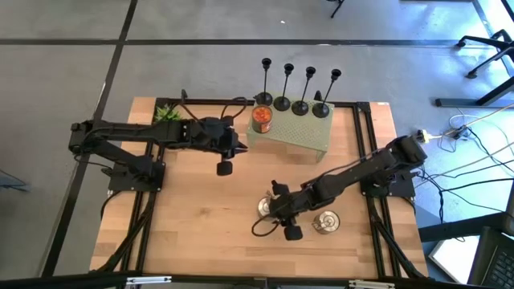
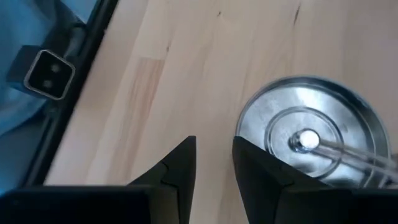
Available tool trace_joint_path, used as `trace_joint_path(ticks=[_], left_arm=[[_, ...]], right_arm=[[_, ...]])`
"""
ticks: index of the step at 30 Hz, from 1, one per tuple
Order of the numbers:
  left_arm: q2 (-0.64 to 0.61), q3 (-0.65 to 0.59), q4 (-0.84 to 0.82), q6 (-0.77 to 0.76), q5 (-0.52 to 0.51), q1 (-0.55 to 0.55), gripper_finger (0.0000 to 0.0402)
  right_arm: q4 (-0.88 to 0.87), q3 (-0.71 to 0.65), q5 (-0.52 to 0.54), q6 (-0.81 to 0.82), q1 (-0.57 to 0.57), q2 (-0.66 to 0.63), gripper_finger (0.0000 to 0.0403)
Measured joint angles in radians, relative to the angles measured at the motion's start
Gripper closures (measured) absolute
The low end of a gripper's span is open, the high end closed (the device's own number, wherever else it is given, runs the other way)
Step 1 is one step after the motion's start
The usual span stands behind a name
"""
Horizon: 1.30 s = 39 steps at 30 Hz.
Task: Pick & Place candle stick holders
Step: Put the left silver scented candle on the shelf
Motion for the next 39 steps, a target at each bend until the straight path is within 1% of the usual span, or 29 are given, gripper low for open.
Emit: trace_joint_path(ticks=[4,8,13,19,27,30,32,36,39], left_arm=[[0.0,0.0,0.04,0.054,0.0,0.002,0.0364],[0.0,0.0,0.046,0.057,0.0,0.002,0.0365],[0.0,0.0,0.044,0.057,0.0,0.002,0.0366],[0.0,0.0,0.04,0.056,0.009,0.002,0.0366],[0.0,0.0,0.03,0.035,0.01,0.002,0.0366],[0.0,0.0,0.026,0.018,0.011,0.002,0.0366],[0.0,0.0,0.016,0.002,0.011,0.002,0.0366],[0.0,0.0,-0.004,-0.025,0.012,0.002,0.0366],[0.0,0.0,-0.012,-0.043,0.011,0.002,0.0366]], right_arm=[[0.019,0.002,0.031,-0.052,0.0,0.003,0.0293],[0.011,0.03,0.058,-0.069,0.0,0.003,0.0293],[-0.025,0.03,0.09,-0.072,-0.003,0.003,0.0293],[-0.05,0.03,0.085,-0.091,-0.003,0.024,0.0293],[-0.038,0.034,0.085,-0.207,-0.003,0.045,0.0294],[-0.041,0.034,0.085,-0.248,-0.003,0.044,0.0307],[-0.045,0.034,0.087,-0.256,-0.005,0.043,0.0322],[-0.051,0.034,0.126,-0.26,-0.004,0.043,0.0357],[-0.058,0.033,0.13,-0.26,-0.005,0.043,0.0372]])
